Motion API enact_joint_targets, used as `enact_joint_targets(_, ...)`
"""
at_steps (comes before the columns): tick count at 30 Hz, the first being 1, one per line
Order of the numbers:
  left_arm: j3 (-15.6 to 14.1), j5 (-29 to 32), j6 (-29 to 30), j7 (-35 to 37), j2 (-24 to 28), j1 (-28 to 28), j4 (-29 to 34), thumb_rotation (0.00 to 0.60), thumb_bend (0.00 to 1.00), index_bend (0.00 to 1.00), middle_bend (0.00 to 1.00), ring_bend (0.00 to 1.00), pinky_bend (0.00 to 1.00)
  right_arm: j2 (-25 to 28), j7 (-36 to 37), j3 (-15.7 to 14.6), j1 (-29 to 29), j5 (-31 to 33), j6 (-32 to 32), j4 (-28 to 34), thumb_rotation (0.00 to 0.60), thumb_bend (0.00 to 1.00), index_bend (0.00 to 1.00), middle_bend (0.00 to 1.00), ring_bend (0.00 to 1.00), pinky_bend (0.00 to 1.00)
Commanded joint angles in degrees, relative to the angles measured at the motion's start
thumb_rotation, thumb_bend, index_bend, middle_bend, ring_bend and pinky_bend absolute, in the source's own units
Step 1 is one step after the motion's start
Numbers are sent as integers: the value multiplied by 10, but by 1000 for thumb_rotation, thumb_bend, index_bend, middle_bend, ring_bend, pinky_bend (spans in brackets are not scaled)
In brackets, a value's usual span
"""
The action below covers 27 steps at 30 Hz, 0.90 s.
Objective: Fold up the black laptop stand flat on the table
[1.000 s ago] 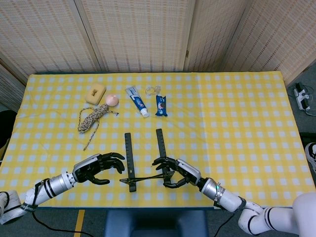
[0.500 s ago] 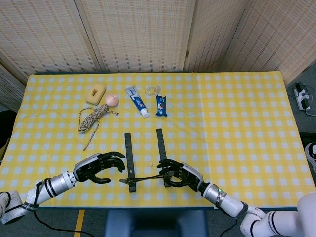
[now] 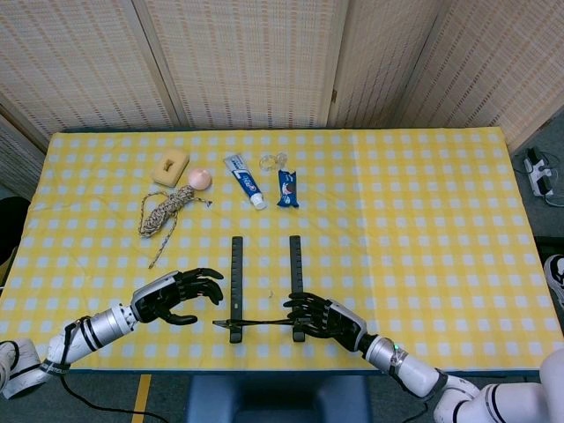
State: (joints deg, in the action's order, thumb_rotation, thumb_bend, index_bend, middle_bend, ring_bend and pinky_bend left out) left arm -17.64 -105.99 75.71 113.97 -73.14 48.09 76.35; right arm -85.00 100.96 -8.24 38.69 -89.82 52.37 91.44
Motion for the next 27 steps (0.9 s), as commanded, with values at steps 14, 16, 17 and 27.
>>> enact_joint_targets(14, 6, 10, -10, -33, -7, -3, -17, 600, 253, 231, 387, 333, 239, 8, -95, -14, -33, -36, 35, 17, 600, 295, 202, 222, 205, 113)
enact_joint_targets(16, 7, 10, -13, -77, -7, -8, -25, 600, 253, 212, 358, 295, 216, 8, -171, -15, -37, -57, 53, 5, 600, 295, 168, 213, 198, 97)
enact_joint_targets(17, 7, 9, -14, -98, -7, -10, -28, 600, 252, 203, 343, 280, 207, 7, -210, -16, -39, -66, 60, 0, 600, 295, 145, 210, 196, 92)
enact_joint_targets(27, 11, 22, -42, -338, 14, -38, -2, 600, 253, 160, 230, 174, 141, 33, -385, -19, -36, -109, 88, 14, 600, 296, 40, 126, 114, 39)
